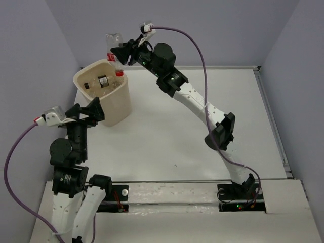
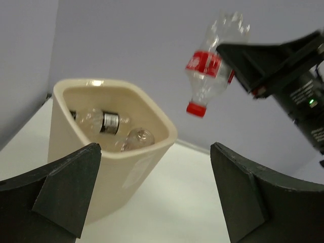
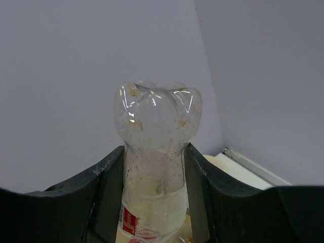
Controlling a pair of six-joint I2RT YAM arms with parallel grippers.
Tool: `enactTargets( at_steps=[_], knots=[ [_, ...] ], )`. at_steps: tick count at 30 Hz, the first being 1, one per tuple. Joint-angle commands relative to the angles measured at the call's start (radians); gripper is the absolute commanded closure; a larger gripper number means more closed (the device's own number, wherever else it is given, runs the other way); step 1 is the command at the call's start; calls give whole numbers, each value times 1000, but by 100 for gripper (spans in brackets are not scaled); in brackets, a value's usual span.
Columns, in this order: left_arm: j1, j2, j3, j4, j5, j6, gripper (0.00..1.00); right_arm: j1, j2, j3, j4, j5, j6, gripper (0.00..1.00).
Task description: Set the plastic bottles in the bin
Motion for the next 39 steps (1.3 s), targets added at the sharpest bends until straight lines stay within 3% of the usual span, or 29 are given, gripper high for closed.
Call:
enactTargets(
  at_steps=[1, 3, 4, 5, 7, 8, 11, 16, 19, 20, 22, 23, 25, 26, 28, 30, 31, 36, 39],
  knots=[
    [-57, 2, -46, -21, -120, 22, 1, 58, 176, 187, 150, 16, -58, 80],
    [-74, -12, -50, -24, -159, 24, 1, 80, 201, 123, 317, 16, -104, 78],
    [-78, -15, -53, -29, -168, 24, 1, 103, 211, 103, 362, 22, -122, 72],
    [-86, -23, -52, -33, -180, 16, 1, 123, 265, 140, 400, 25, -162, 55],
    [-86, -30, -52, -33, -187, 10, 1, 135, 331, 235, 383, 28, -176, 35],
    [-86, -35, -49, -32, -193, 7, 1, 135, 345, 256, 393, 29, -175, 16],
    [-83, -64, -49, -12, -213, 5, 1, 135, 287, 166, 389, 34, -156, 0],
    [-85, -69, -15, -12, -216, 5, 1, 135, 97, -73, 389, 45, -162, 0],
    [-85, -35, 30, -32, -182, 2, 1, 135, -105, -264, 389, 62, -164, 6],
    [-85, -24, 45, -39, -162, 2, 1, 135, -106, -327, 389, 65, -162, 6],
    [-83, 10, 77, -65, -107, -2, 1, 135, -260, -479, 405, 87, -162, 13],
    [-85, 19, 85, -72, -89, -11, 1, 135, -319, -657, 431, 104, -162, 24],
    [-85, 31, 83, -70, -24, -21, 1, 126, -497, -844, 453, 161, -168, 40],
    [-85, 33, 76, -62, 31, -27, 1, 126, -555, -1024, 461, 195, -178, 62],
    [-85, 40, 42, -33, 97, -42, 1, 117, -725, -1192, 459, 285, -172, 88],
    [-85, 54, 4, 5, 204, -64, 1, 106, -898, -1429, 438, 356, -153, 100],
    [-83, 62, -6, 5, 261, -71, 1, 106, -899, -1507, 430, 356, -149, 100],
    [-86, 124, -61, 143, 558, -122, 1, 97, -1334, -1915, 256, 561, -43, 100],
    [-86, 145, -96, 244, 625, -168, 1, 97, -1576, -2027, 95, 643, 96, 33]
  ],
)
